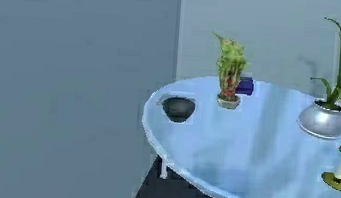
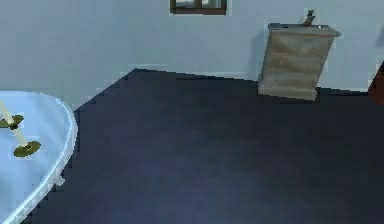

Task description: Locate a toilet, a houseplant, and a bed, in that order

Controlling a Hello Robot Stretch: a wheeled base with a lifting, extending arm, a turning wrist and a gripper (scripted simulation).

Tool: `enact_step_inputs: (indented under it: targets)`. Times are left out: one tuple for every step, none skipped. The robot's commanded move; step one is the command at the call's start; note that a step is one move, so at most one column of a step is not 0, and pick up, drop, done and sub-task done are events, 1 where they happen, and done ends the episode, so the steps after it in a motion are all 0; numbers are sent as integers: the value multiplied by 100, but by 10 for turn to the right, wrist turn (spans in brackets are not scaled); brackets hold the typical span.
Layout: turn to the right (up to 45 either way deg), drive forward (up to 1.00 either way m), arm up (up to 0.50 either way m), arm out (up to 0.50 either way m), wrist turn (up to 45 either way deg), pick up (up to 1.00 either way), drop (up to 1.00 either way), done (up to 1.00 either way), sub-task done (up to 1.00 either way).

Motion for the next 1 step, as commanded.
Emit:
enact_step_inputs:
  targets:
    - [-450, 0, 0, 0, 0, 0, 0, 0, 0]
